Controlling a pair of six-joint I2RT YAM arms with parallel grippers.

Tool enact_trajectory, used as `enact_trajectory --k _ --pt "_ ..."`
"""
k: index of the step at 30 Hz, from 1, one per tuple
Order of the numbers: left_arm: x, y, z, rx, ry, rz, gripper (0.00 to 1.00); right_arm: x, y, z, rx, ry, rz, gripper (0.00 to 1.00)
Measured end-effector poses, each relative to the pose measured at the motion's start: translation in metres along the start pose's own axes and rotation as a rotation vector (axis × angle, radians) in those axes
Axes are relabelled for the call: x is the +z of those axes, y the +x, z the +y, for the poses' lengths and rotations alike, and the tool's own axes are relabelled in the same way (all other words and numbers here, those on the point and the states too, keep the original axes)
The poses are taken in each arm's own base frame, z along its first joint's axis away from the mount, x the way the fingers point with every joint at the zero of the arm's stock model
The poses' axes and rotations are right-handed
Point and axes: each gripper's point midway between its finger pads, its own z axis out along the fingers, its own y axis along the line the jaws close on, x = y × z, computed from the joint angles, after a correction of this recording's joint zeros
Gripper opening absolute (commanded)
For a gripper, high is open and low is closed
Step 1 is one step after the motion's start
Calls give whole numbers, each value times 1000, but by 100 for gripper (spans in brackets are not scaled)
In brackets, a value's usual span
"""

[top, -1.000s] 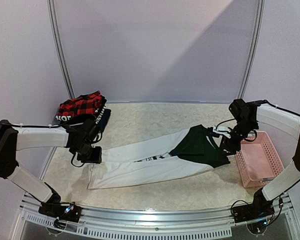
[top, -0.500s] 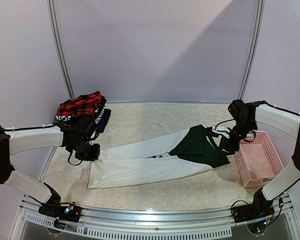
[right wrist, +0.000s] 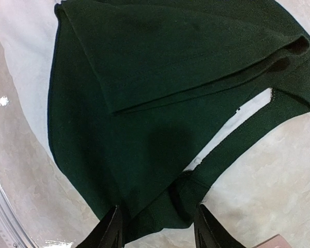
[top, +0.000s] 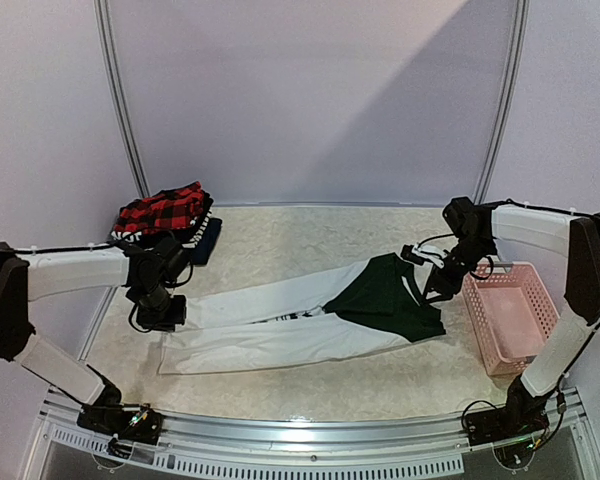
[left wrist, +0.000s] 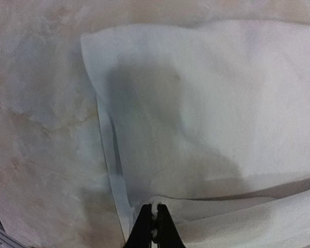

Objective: Fold and stack the mixed laundry pile
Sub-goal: Adjust the rectangle-folded T-shirt at the center of the board.

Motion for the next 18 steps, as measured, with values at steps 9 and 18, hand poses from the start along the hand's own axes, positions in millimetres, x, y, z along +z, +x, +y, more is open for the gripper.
enact_trajectory --k 9,18 --pt "24 -37 12 -41 -141 -40 48 0 -3 -6 25 27 -8 47" --pt "-34 -25 15 -153 53 -256 54 2 -11 12 -8 -38 -27 49"
